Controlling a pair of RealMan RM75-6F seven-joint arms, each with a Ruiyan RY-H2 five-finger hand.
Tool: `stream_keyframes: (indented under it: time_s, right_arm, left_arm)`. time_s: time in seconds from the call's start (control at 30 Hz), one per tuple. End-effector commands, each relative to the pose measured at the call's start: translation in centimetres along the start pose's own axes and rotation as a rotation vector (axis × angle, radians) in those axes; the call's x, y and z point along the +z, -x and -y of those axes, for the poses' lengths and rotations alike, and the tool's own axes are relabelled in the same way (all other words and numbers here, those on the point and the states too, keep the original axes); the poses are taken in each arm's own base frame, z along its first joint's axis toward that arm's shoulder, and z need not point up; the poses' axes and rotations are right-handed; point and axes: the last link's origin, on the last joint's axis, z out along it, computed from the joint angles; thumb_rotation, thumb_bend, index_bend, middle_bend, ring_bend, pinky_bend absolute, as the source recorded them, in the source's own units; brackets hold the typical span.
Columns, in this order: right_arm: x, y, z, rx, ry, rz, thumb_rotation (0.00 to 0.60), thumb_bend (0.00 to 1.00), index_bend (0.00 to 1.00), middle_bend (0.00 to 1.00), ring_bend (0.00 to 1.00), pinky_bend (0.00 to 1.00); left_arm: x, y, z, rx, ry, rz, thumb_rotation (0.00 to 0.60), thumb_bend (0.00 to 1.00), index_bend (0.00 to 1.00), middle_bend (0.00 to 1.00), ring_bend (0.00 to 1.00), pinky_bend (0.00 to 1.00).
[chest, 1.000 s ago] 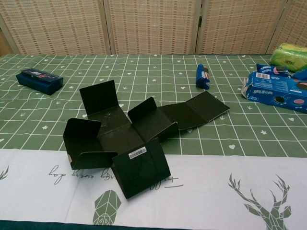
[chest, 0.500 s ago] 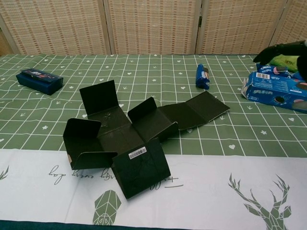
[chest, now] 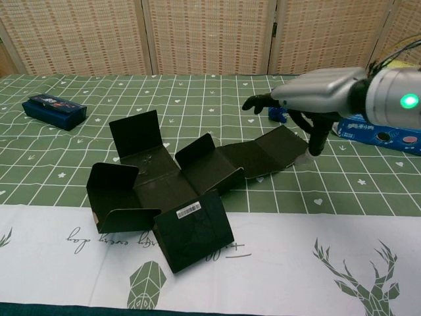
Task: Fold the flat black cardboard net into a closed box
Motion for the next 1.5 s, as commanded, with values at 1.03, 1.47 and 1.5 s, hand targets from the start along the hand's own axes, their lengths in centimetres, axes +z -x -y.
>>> stream_keyframes:
  time_s: [1.03,1.47,1.5]
  right_arm:
    - [9.6,1.5,4.4,-0.279,0.013,0.171,0.6,0.19,0.0,0.09,0.64,0.82]
    - [8.9,1.9,4.2,-0.292,-0.001,0.192,0.6,0.16,0.0,0.09,0.64,0.82]
    - [8.9,2.0,4.2,-0.29,0.001,0.192,0.6,0.16,0.0,0.09,0.64,0.82]
  left_arm:
    - [0.1,1.1,1.2,-0.037,-0.036,0.037,0.6,0.11,0.17,0.1,0.23,0.41]
    - [0.0,1.1,1.3,-0.046,-0.04,0.037,0.6,0.11,0.17,0.1,0.22,0.41]
    - [0.0,1.2,1.3,-0.046,-0.039,0.039,0.6,0.11,0.17,0.1,0.22,0.41]
